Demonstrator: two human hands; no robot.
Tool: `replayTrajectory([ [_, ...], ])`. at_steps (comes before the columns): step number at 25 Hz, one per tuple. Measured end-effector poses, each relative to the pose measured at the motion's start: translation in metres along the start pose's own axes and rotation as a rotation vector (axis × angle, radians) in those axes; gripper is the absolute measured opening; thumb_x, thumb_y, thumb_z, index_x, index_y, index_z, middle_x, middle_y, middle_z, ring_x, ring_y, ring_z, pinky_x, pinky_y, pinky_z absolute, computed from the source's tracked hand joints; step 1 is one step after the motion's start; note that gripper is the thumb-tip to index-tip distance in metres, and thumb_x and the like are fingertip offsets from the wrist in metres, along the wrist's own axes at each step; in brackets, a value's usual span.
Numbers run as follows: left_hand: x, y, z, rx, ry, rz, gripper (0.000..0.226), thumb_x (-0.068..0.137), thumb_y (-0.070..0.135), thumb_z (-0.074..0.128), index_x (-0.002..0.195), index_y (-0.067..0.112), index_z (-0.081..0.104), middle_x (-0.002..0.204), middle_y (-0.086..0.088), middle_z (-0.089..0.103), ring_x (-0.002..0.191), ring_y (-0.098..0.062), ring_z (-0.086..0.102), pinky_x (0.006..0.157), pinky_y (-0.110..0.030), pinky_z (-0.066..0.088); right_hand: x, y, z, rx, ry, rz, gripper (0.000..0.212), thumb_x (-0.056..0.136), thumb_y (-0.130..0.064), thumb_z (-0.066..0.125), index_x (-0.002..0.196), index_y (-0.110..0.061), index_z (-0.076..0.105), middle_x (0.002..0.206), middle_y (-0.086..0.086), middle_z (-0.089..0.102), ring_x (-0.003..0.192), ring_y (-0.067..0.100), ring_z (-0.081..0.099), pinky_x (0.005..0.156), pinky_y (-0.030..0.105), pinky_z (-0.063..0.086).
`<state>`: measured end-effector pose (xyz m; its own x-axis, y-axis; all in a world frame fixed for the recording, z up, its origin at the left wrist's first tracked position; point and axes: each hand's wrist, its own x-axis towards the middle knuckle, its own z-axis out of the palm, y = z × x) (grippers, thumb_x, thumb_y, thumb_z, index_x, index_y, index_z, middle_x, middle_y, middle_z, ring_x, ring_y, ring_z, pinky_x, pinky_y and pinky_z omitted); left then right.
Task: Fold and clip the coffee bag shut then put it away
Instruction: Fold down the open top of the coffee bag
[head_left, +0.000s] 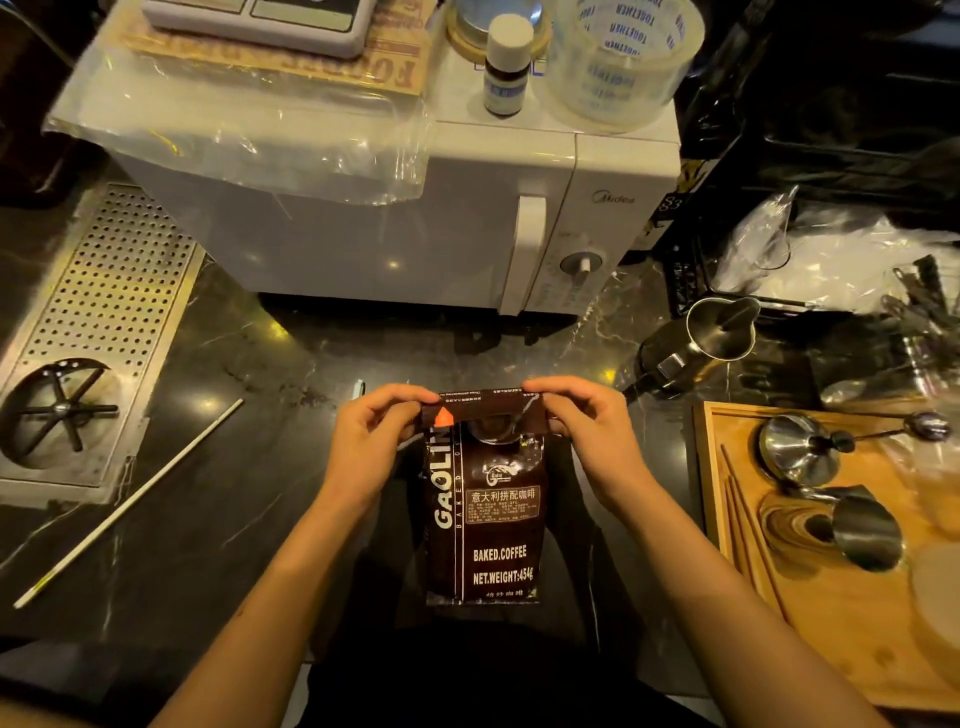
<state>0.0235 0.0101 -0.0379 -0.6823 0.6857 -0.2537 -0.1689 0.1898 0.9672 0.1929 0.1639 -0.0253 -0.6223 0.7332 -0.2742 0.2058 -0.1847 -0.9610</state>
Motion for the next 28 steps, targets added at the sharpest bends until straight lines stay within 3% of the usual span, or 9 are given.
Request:
replayTrajectory([
  [2, -0.009, 0.006, 0.000, -0.054, -0.031, 0.013, 0.023, 0.086, 0.022, 0.058, 0.080, 0.029, 0.079, 0.086, 0.007, 0.077, 0.085, -0.009, 0.071, 0.073, -0.019, 0.054, -0.012, -0.005, 0.000, 0.018, 0.009, -0.012, 0.038, 0.095, -0.003, 0.054, 0.091, -0.031, 0.079, 0.095, 0.000, 0.078, 0.091, 0.021, 0.072, 0.079, 0.029, 0.057],
  [5, -0.028, 0.018, -0.001, -0.048, -0.079, 0.096, 0.013, 0.079, 0.038, 0.067, 0.082, 0.031, 0.077, 0.083, 0.009, 0.075, 0.080, -0.006, 0.070, 0.072, -0.017, 0.052, -0.033, -0.013, 0.003, 0.059, 0.020, -0.067, 0.028, 0.096, -0.008, 0.056, 0.096, -0.027, 0.077, 0.094, -0.005, 0.078, 0.091, 0.010, 0.072, 0.076, 0.021, 0.056],
  [7, -0.039, 0.022, -0.001, -0.029, -0.106, 0.140, 0.010, 0.074, 0.036, 0.073, 0.083, 0.032, 0.075, 0.083, 0.010, 0.075, 0.080, -0.004, 0.069, 0.072, -0.016, 0.052, -0.046, -0.016, 0.004, 0.042, 0.031, -0.114, 0.021, 0.094, -0.012, 0.060, 0.100, -0.026, 0.074, 0.094, -0.005, 0.077, 0.091, 0.008, 0.071, 0.079, 0.022, 0.057],
  [10, -0.055, 0.025, -0.003, -0.036, -0.157, 0.144, 0.027, 0.068, 0.031, 0.080, 0.093, 0.038, 0.072, 0.094, 0.011, 0.075, 0.090, -0.005, 0.070, 0.079, -0.018, 0.053, -0.065, -0.017, 0.007, 0.049, 0.054, -0.126, 0.019, 0.089, -0.018, 0.067, 0.104, -0.028, 0.072, 0.094, 0.003, 0.074, 0.090, 0.010, 0.070, 0.083, 0.027, 0.057],
  [13, -0.067, 0.025, -0.004, -0.020, -0.174, 0.132, 0.039, 0.071, 0.019, 0.080, 0.101, 0.042, 0.069, 0.101, 0.012, 0.074, 0.096, -0.009, 0.069, 0.086, -0.025, 0.055, -0.080, -0.017, 0.013, 0.070, 0.048, -0.139, 0.023, 0.080, -0.029, 0.071, 0.102, -0.024, 0.072, 0.088, -0.002, 0.073, 0.085, 0.009, 0.070, 0.077, 0.026, 0.058],
  [16, -0.077, 0.026, 0.002, 0.002, -0.180, 0.150, 0.033, 0.074, 0.017, 0.075, 0.097, 0.041, 0.071, 0.102, 0.012, 0.074, 0.099, -0.010, 0.069, 0.089, -0.029, 0.055, -0.090, -0.014, 0.019, 0.039, 0.079, -0.165, 0.017, 0.080, -0.026, 0.076, 0.095, -0.019, 0.072, 0.086, -0.003, 0.074, 0.079, 0.009, 0.070, 0.069, 0.025, 0.058],
  [21, -0.085, 0.024, 0.019, 0.044, -0.113, 0.169, 0.018, 0.078, 0.018, 0.078, 0.087, 0.032, 0.071, 0.087, 0.007, 0.074, 0.083, -0.007, 0.070, 0.070, -0.024, 0.056, -0.099, -0.009, 0.026, -0.024, 0.129, -0.224, 0.008, 0.086, -0.016, 0.073, 0.084, -0.021, 0.068, 0.081, -0.017, 0.069, 0.073, -0.002, 0.065, 0.065, 0.016, 0.052],
  [26, -0.085, 0.021, 0.028, 0.124, -0.130, 0.236, 0.012, 0.080, 0.021, 0.079, 0.084, 0.029, 0.070, 0.081, 0.010, 0.072, 0.074, -0.004, 0.068, 0.066, -0.020, 0.054, -0.103, -0.003, 0.036, -0.065, 0.167, -0.266, 0.012, 0.091, -0.020, 0.066, 0.085, -0.028, 0.062, 0.083, -0.011, 0.065, 0.080, 0.011, 0.065, 0.073, 0.033, 0.055],
  [28, -0.085, 0.017, 0.032, 0.126, -0.100, 0.262, 0.013, 0.083, 0.019, 0.076, 0.083, 0.029, 0.068, 0.081, 0.011, 0.071, 0.075, -0.004, 0.067, 0.066, -0.020, 0.054, -0.103, -0.001, 0.040, -0.075, 0.170, -0.258, 0.012, 0.094, -0.025, 0.063, 0.086, -0.031, 0.058, 0.081, -0.014, 0.064, 0.076, 0.006, 0.063, 0.068, 0.028, 0.054],
])
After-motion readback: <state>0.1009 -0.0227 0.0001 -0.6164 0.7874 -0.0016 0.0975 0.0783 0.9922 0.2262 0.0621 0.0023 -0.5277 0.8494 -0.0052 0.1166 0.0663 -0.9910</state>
